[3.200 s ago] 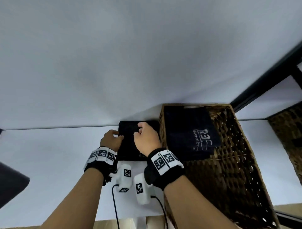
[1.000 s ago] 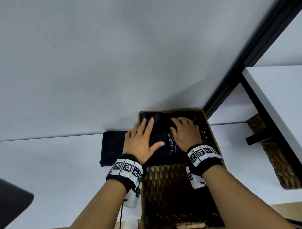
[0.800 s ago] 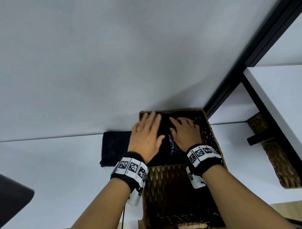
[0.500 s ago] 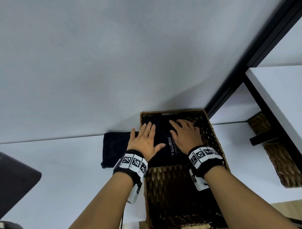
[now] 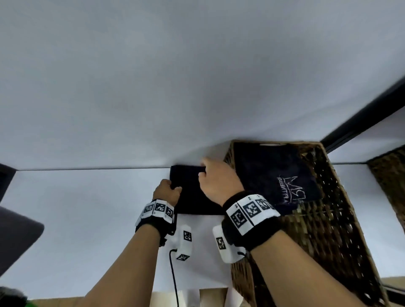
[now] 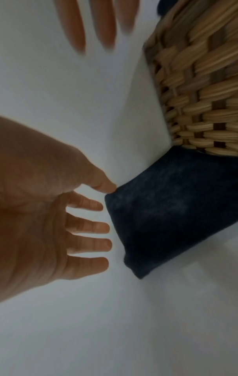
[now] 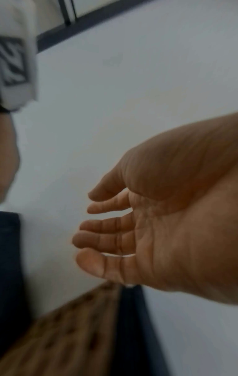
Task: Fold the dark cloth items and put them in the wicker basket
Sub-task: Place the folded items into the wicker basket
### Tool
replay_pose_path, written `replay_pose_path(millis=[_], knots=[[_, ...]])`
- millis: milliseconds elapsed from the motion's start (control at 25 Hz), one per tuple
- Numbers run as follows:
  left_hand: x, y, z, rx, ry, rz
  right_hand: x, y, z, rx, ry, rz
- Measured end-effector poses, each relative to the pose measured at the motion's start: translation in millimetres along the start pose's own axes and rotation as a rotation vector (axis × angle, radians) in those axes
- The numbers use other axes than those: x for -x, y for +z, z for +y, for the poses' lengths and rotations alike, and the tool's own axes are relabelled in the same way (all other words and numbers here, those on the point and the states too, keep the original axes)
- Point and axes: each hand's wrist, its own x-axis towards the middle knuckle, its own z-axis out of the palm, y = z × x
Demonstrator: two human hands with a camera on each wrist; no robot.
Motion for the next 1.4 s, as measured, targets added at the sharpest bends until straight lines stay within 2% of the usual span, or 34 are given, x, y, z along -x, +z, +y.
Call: replay_pose_path(millis=[120,240,320,440,520,600,760,920,1040,1120,1160,1240,1320,1400], knots=[[-17.2,14.3,-15.5,0.133,-0.06,-0.102,-15.4,47.8,-6.1,0.011,0.149,-0.176],[-35.5,24.5,-26.4,0.188,-0.097,-0.074,-26.8,74.2,10.8,0.049,0.306,-0.237],[-45.7,27.1,-32.0,0.174,-0.125,-0.057,-31.1,81.6,23.5,0.05,0.373,-0.237],[-53.8,25.0,-30.8,0.242,-0.131,-0.145,-32.6,86.1,34.8,0.006,0.434,-0.214],[-48.5,18.8,-17.8,0.333,-0.101,-0.172,-32.5,86.6,37.0,-0.033,0.438,-0.187],[-35.7,7.6,2.2,0.372,-0.011,-0.166,-32.0,82.0,39.8,-0.101,0.4,-0.114],[10.9,-31.0,50.4,0.455,0.196,-0.169,-26.3,51.5,42.3,-0.414,0.358,0.086],[84.7,-78.0,106.7,0.579,0.394,-0.206,-10.4,9.5,36.2,-0.847,0.362,0.149],[141.8,-95.0,145.4,0.734,0.47,-0.357,16.9,-41.6,48.8,-1.191,0.422,0.099],[164.8,-90.7,164.4,0.798,0.494,-0.451,40.3,-81.4,63.8,-1.436,0.393,0.034],[172.2,-83.6,172.1,0.822,0.503,-0.474,50.9,-101.7,75.5,-1.519,0.35,0.059],[177.5,-62.8,182.2,0.833,0.506,-0.459,65.0,-139.2,102.0,-1.511,0.273,0.22],[168.5,-36.1,179.8,0.786,0.484,-0.394,61.6,-159.1,127.6,-1.348,0.231,0.397],[150.4,-0.4,170.7,0.633,0.412,-0.316,45.1,-159.2,161.6,-1.13,0.254,0.461]])
